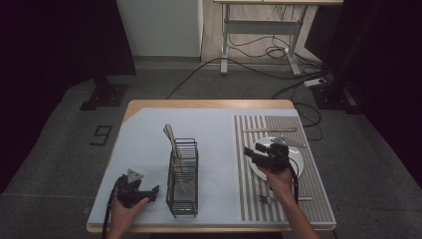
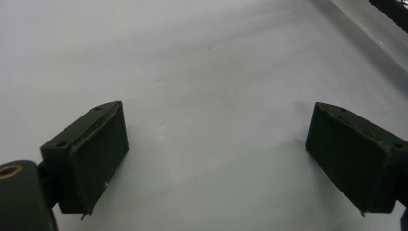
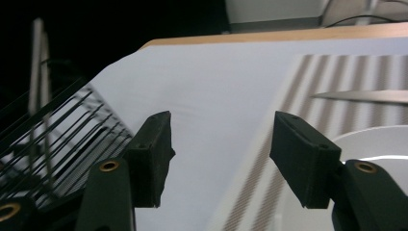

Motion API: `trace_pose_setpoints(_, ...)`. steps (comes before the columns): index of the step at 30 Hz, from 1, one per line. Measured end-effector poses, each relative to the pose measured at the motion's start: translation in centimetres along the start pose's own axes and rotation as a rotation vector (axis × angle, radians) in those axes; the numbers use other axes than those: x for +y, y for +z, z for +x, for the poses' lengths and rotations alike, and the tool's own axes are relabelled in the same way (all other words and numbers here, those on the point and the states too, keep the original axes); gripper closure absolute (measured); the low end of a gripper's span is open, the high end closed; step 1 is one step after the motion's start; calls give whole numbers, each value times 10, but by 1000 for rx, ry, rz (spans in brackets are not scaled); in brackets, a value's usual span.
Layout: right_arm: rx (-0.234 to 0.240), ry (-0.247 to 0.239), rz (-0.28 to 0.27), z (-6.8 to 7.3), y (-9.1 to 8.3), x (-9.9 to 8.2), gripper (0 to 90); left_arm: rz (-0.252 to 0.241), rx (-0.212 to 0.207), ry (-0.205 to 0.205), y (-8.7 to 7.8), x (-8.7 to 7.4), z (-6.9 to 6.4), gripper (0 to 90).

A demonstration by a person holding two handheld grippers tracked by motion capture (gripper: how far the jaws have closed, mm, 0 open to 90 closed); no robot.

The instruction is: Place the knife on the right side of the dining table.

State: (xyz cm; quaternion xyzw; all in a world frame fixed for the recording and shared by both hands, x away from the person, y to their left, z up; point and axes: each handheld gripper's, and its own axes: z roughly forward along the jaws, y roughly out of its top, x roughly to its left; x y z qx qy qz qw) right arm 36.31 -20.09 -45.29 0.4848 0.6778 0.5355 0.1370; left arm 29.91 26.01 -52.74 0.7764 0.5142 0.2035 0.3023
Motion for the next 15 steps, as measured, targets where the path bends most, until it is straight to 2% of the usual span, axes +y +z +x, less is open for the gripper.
trace_pose_setpoints(1, 26, -14, 12, 10, 3, -6, 396, 0, 0, 0, 0, 0, 0, 72)
trace_pose_setpoints(2, 26, -14, 12, 10, 3, -6, 396, 0, 0, 0, 0, 0, 0, 72)
trace_pose_setpoints(4, 44, -41, 35, 20, 9, -12, 393, 0, 0, 1, 0, 0, 0, 72)
trace_pose_setpoints(9, 58, -58, 61, 28, 17, -21, 393, 0, 1, 1, 0, 0, 0, 72)
trace_pose_setpoints(15, 49, -48, 68, 26, 21, -26, 388, 0, 1, 2, 0, 0, 0, 72)
